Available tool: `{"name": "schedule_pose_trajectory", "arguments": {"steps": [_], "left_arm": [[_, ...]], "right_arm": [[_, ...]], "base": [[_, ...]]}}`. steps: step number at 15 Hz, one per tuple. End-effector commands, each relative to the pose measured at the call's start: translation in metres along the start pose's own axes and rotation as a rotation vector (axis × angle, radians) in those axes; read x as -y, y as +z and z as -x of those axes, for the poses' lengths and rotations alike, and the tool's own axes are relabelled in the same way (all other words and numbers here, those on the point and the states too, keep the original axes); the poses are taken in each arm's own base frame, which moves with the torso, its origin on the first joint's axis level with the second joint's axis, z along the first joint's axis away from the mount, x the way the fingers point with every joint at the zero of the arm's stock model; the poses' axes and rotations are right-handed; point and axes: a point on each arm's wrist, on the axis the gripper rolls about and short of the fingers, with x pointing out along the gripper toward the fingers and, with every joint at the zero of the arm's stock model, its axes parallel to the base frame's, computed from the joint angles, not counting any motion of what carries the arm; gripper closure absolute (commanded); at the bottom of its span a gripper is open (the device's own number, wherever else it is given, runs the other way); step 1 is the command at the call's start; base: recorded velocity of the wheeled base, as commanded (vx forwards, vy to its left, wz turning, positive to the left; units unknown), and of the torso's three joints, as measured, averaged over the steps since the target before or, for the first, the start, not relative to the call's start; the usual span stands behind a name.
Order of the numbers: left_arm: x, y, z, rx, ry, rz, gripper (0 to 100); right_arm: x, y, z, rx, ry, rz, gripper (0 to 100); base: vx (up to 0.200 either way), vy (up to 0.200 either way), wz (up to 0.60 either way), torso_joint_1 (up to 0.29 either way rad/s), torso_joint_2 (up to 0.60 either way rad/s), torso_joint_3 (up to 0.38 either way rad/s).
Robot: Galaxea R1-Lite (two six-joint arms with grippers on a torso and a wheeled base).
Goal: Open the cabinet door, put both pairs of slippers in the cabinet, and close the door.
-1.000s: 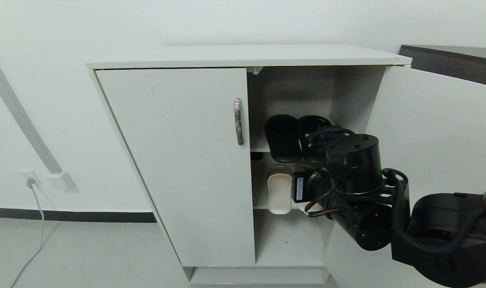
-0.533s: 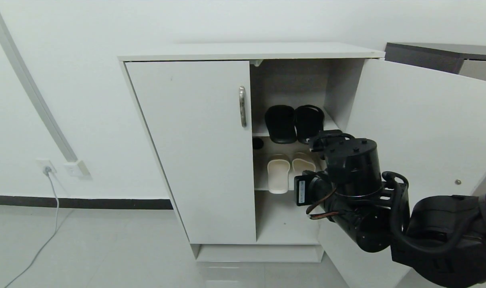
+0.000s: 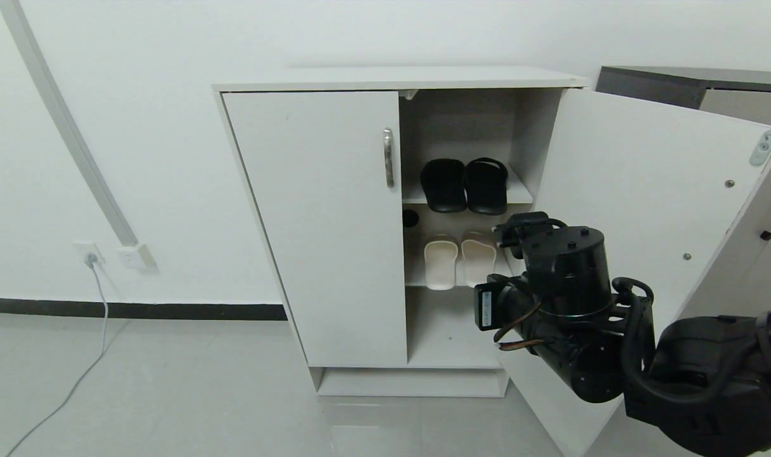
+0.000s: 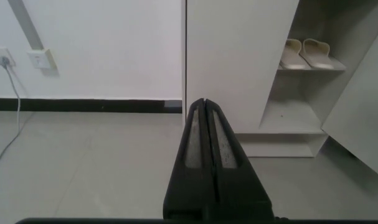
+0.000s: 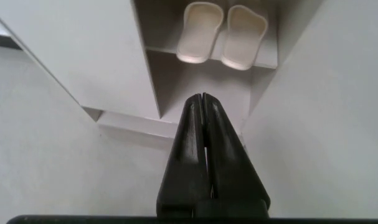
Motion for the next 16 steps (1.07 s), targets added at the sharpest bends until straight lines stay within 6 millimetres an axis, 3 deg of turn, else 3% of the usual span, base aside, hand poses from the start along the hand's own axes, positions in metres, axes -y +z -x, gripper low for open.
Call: {"name": "schedule_pose_trajectory", "arguments": {"steps": [1, 14, 16], "left_arm": [[0.0, 0.0002, -0.0001, 0.0, 0.001, 0.0, 100], [0.0, 0.0, -0.0001, -0.001, 0.001, 0.0, 100], [0.0, 0.0, -0.0001, -0.001, 0.001, 0.0, 100]], "right_arm": [[-0.0003, -0.002, -0.0001, -0.001, 0.002, 0.002, 100], [-0.0004, -0.0068, -0.0025, -0.015, -0.003, 0.015, 100], [-0.0009, -0.0068, -0.0022, -0.015, -0.001, 0.015, 100]], "base": [[0.0, 0.0, 0.0, 0.0, 0.0, 0.0], [0.0, 0.0, 0.0, 0.0, 0.0, 0.0], [0.0, 0.0, 0.0, 0.0, -0.21, -0.264]]}}
